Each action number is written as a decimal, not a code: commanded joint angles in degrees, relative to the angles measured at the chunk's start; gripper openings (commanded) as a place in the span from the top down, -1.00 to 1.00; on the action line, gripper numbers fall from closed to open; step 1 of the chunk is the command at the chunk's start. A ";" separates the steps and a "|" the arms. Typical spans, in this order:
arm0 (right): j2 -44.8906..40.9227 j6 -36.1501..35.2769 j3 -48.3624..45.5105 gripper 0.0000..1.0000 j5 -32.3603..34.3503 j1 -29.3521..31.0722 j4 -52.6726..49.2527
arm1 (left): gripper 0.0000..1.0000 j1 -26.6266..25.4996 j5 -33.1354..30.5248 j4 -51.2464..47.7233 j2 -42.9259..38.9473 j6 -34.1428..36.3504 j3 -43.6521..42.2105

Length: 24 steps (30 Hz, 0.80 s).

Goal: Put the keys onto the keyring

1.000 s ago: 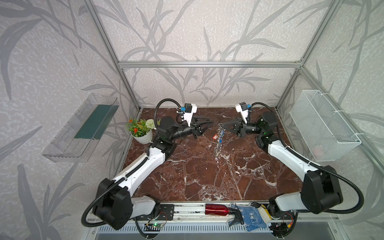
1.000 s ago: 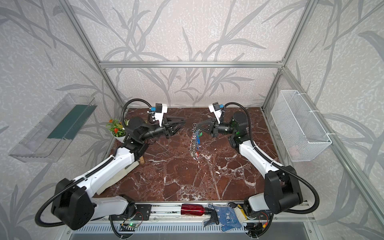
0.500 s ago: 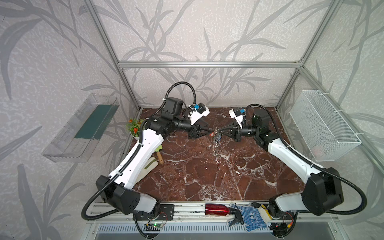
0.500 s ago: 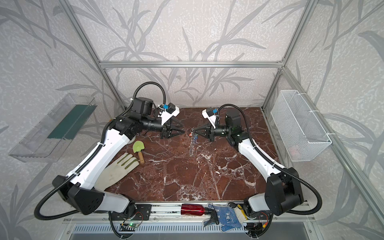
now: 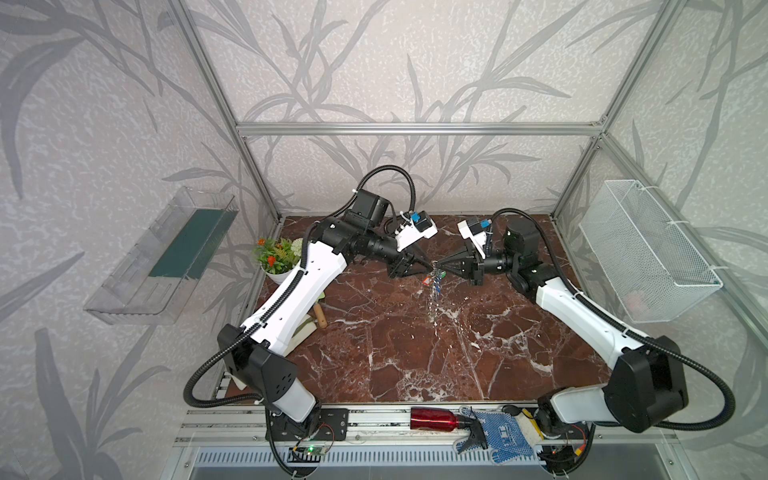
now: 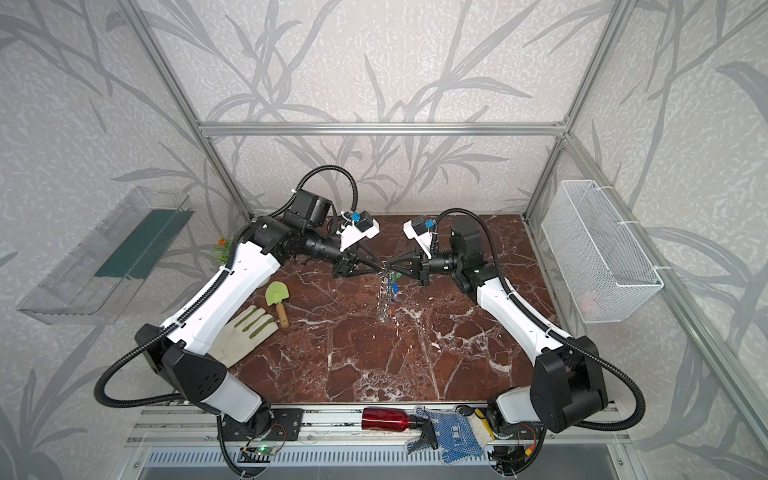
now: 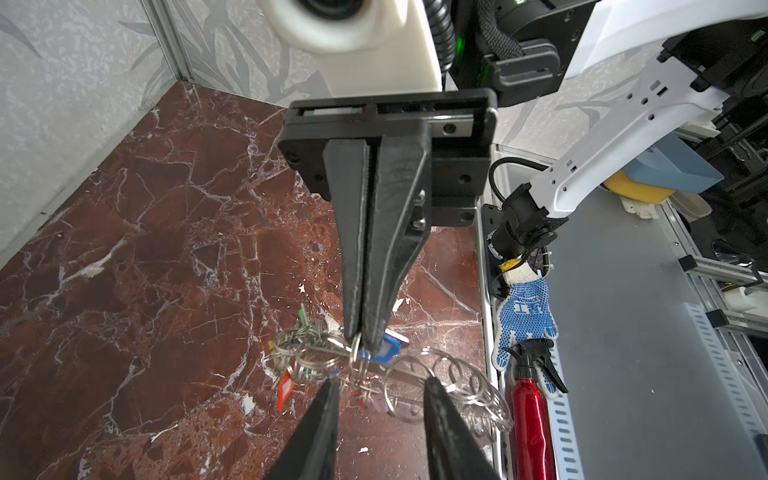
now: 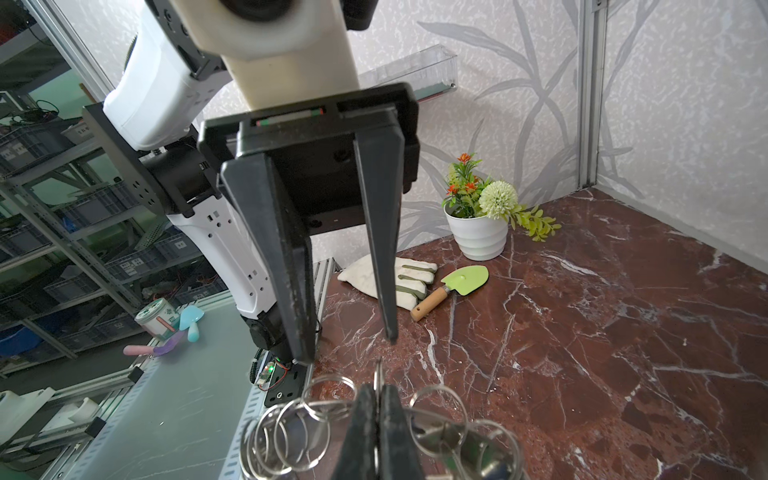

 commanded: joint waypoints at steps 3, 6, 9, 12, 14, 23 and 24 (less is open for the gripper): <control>-1.43 2.18 0.35 1.00 -2.74 0.24 5.71 | 0.38 -0.44 -1.42 -1.50 1.35 2.47 3.20; -1.22 2.52 0.30 1.00 -3.15 0.25 6.14 | 0.46 -0.53 -2.13 -1.11 1.70 2.38 3.55; -1.06 3.16 0.29 1.00 -3.50 0.24 6.99 | 0.52 -0.74 -2.44 -0.80 1.96 2.20 3.82; -0.82 3.44 0.31 1.00 -3.71 0.19 7.26 | 0.54 -0.93 -2.42 -0.85 2.21 2.20 4.01; -0.69 3.56 0.19 1.00 -3.75 0.23 7.32 | 0.54 -1.15 -2.35 -0.95 2.23 2.24 4.05; -0.34 4.17 0.14 1.00 -4.07 0.25 7.57 | 0.71 -1.60 -1.04 -1.24 2.42 2.10 4.62; -0.33 4.22 0.10 1.00 -4.07 0.25 7.59 | 0.71 -1.67 -1.03 -1.28 2.45 2.09 4.71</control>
